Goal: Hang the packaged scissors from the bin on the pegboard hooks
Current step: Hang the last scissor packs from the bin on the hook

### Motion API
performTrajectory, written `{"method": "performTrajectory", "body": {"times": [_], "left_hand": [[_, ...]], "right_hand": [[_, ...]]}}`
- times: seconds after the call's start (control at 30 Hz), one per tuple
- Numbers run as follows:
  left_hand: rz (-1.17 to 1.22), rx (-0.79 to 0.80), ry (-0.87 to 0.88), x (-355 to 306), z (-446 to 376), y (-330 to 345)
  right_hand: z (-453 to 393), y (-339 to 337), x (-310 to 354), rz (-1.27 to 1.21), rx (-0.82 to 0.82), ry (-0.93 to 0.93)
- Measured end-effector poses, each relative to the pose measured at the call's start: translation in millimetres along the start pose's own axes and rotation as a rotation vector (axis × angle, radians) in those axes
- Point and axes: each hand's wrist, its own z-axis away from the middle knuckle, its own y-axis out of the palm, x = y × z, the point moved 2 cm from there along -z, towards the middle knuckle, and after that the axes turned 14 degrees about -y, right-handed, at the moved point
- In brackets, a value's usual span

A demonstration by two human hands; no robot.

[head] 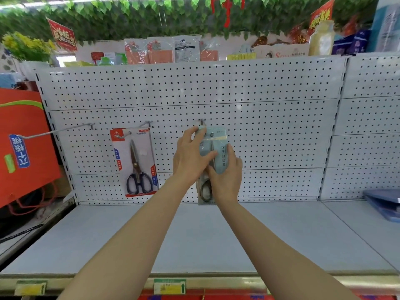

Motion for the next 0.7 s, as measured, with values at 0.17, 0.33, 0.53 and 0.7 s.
{"method": "performTrajectory", "body": {"times": [0.17,0.33,0.53,0.7], "left_hand": [[-0.035,-0.018,0.012,4,-5,5],[-0.072,0.022,0.025,8,-1,1],[-0.206,-0.007,0.104,4,8,-17],[-0.375,-0.085,0.265,-5,35,-35]], "right_hand": [[-6,5,-7,0.031,0.004,-0.062],[-6,-1,-11,0.110,0.007,-0.079],[-8,-36,-1,0.335,0.060,-0.269],[-6,-81,23,0.573,0.076,-0.535]]}}
